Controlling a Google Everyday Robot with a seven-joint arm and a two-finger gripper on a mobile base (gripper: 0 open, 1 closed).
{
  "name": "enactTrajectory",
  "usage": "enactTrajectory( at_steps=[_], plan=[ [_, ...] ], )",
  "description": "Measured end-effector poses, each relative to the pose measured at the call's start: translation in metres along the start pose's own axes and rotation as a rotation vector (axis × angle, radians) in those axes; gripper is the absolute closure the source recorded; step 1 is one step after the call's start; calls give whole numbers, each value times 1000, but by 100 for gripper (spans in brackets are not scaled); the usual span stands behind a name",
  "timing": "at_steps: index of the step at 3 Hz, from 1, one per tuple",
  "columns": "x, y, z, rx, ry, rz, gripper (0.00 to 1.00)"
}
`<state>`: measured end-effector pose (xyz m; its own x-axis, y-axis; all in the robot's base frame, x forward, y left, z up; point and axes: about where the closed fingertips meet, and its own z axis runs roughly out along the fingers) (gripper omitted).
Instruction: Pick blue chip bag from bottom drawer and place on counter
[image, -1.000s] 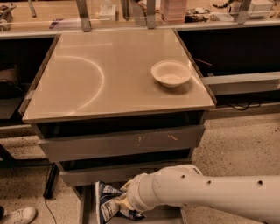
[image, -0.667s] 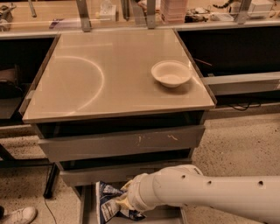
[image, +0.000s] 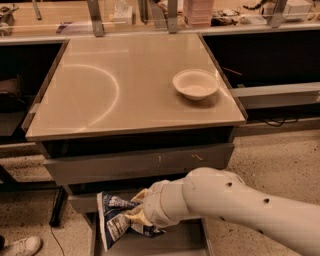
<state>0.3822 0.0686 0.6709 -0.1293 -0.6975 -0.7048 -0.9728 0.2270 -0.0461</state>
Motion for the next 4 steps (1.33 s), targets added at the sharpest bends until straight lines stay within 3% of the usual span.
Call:
enactTrajectory(
  at_steps=[1,2,4],
  plan=[
    [-34,-6,-31,14,-13,-64,100],
    [-75,-16,-62,65,-6,-159,100],
    [-95,-20,-74,108,-7,-192,100]
  ],
)
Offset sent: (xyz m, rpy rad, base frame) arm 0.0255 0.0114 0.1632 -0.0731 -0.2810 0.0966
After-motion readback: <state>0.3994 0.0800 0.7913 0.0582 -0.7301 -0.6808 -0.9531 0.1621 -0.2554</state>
